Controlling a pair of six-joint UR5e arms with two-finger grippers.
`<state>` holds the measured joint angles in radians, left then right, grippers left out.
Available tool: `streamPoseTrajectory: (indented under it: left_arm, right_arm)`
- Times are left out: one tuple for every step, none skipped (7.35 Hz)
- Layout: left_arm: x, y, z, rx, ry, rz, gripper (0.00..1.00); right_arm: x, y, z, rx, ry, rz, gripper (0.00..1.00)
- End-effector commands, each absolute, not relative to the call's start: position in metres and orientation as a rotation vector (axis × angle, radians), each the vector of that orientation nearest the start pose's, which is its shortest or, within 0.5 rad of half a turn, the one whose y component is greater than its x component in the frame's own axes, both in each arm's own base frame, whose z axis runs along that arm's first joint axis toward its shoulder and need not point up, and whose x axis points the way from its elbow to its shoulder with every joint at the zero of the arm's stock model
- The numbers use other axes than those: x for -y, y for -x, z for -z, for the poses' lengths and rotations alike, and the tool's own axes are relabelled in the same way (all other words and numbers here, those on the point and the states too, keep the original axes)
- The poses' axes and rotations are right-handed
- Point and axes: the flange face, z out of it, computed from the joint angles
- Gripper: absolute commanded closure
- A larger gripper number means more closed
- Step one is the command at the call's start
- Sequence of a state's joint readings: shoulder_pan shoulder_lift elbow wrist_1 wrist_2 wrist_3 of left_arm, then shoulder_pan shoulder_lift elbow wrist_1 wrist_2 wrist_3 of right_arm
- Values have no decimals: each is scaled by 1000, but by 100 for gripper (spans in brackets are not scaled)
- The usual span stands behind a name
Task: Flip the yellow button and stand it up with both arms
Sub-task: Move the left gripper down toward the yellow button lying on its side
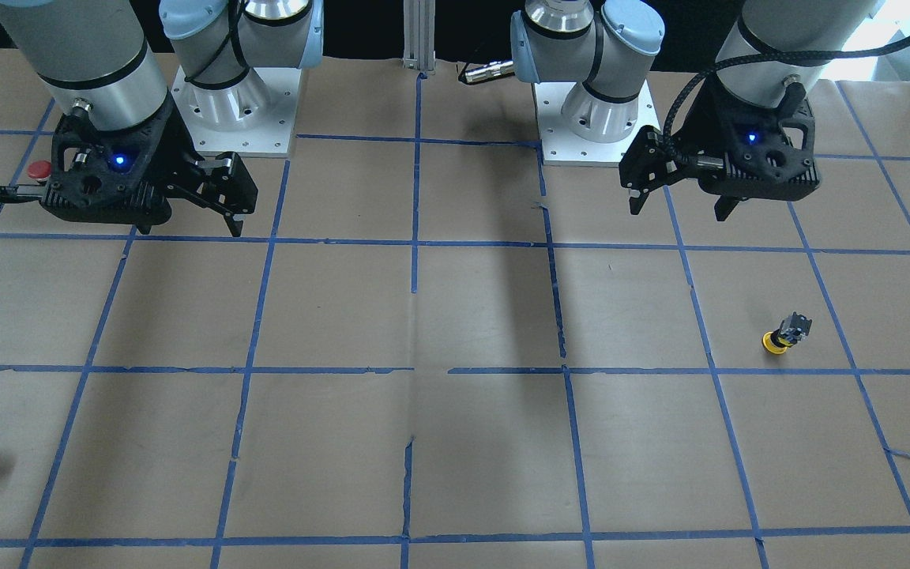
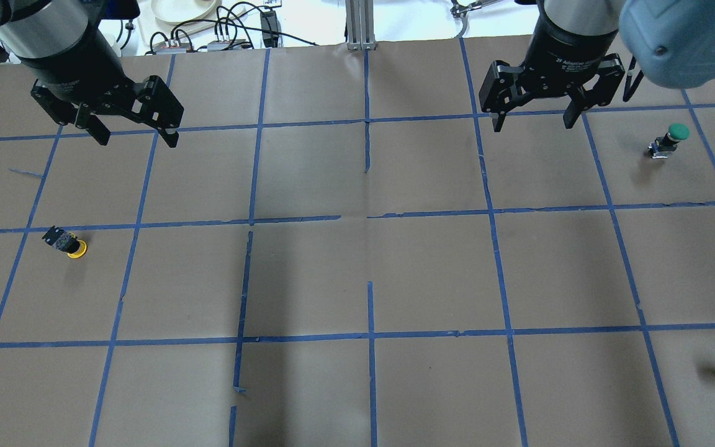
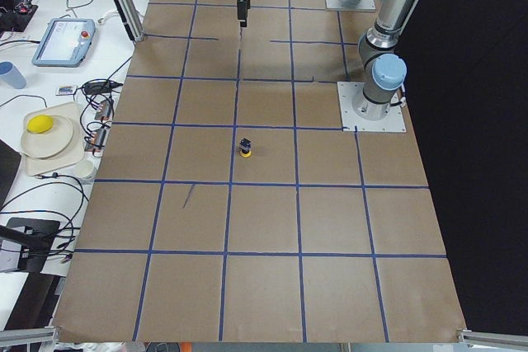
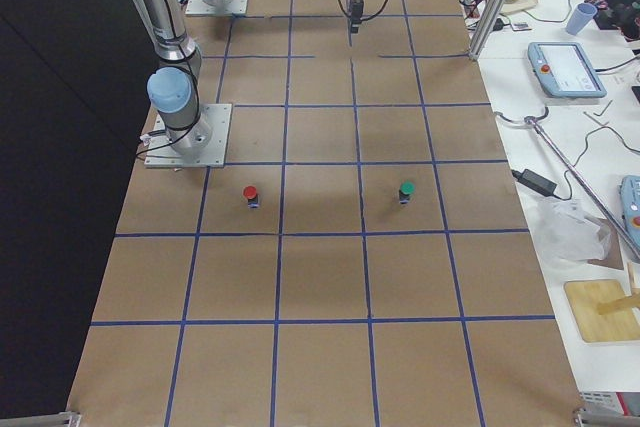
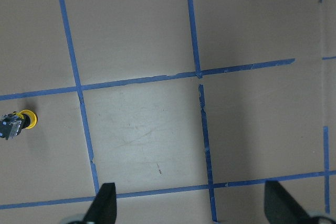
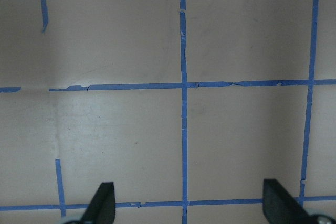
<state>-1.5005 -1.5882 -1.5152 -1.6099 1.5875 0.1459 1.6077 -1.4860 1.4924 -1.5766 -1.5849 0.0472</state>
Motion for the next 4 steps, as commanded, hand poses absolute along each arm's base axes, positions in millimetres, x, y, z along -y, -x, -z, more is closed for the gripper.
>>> streamPoseTrajectory:
  left_arm:
    - [503, 97, -497, -3126, -106, -19, 0]
    - [501, 89, -498, -3122, -96, -23, 0]
    - [512, 54, -483, -3124, -16, -81, 0]
    - [522, 9, -449, -3136, 72, -172, 0]
  right_arm:
    - [523, -151, -485, -3155, -17, 3, 0]
    - [523, -151, -485, -3155, -17, 3, 0]
    - [523, -151, -485, -3155, -17, 3, 0]
    - [523, -151, -484, -3155, -15, 1, 0]
